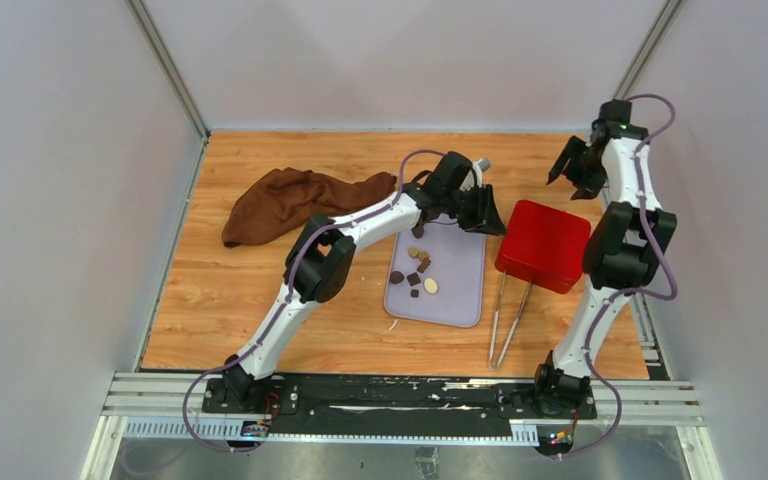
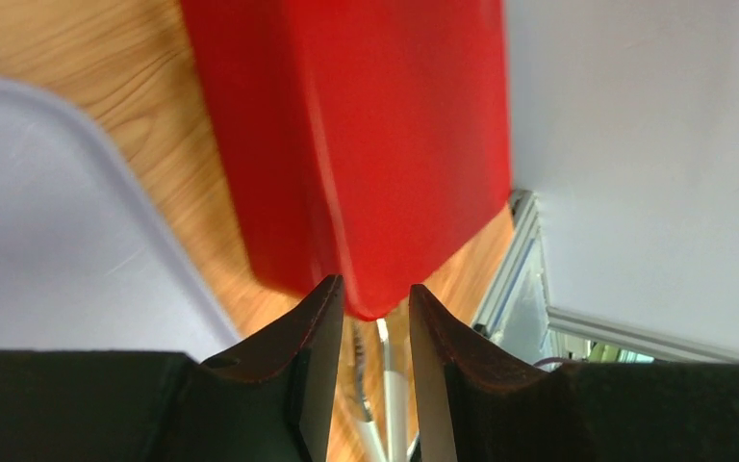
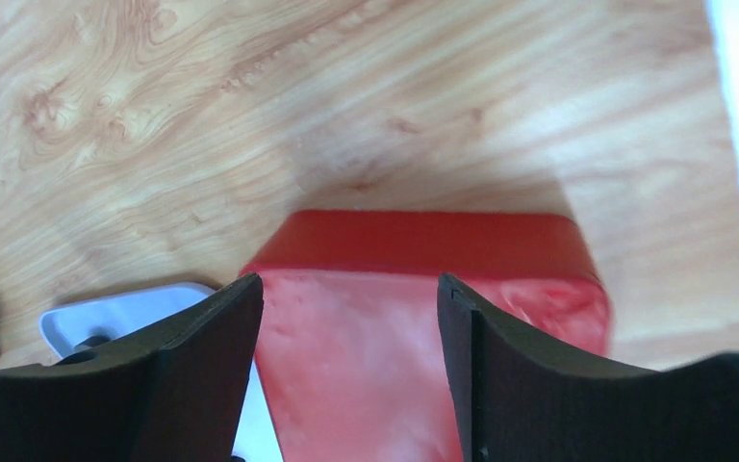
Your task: Pack the chocolate
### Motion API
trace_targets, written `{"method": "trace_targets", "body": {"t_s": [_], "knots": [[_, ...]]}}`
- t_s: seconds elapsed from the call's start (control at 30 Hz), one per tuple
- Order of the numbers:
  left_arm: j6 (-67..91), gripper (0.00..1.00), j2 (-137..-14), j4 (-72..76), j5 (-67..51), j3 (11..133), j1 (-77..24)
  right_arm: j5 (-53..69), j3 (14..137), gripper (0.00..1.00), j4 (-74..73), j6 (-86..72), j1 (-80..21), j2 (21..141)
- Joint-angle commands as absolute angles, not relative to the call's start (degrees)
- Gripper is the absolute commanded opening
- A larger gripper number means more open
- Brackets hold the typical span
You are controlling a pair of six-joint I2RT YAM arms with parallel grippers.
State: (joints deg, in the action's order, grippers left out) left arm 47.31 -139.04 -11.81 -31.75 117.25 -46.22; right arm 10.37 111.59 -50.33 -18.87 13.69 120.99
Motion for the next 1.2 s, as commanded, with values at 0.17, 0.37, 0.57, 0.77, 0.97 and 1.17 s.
{"method": "trace_targets", "body": {"t_s": [0.17,0.37,0.57,0.77,0.97,1.17], "knots": [[50.3,0.34,-143.0,-7.0,-32.0,128.1,-50.0,2.7,90.1,0.36,-48.6,-22.5,23.2,97.3],[51.5,0.34,-147.6,-6.2,-33.3,131.2,-51.8,8.2,75.0,0.01,-45.7,-23.7,26.0,90.0],[50.7,0.34,-148.1,-6.3,-33.9,128.6,-52.2,9.1,70.6,0.0,-46.0,-22.3,26.0,89.0],[49.9,0.34,-147.7,-6.7,-34.0,125.6,-52.5,9.3,70.5,0.0,-46.2,-22.1,26.0,89.2],[49.9,0.34,-148.0,-6.7,-34.2,123.9,-52.5,9.4,71.3,0.0,-47.0,-22.2,26.0,89.9],[50.3,0.34,-149.0,-6.8,-34.7,124.6,-52.5,7.1,72.3,0.0,-48.7,-21.6,25.9,87.7]]}}
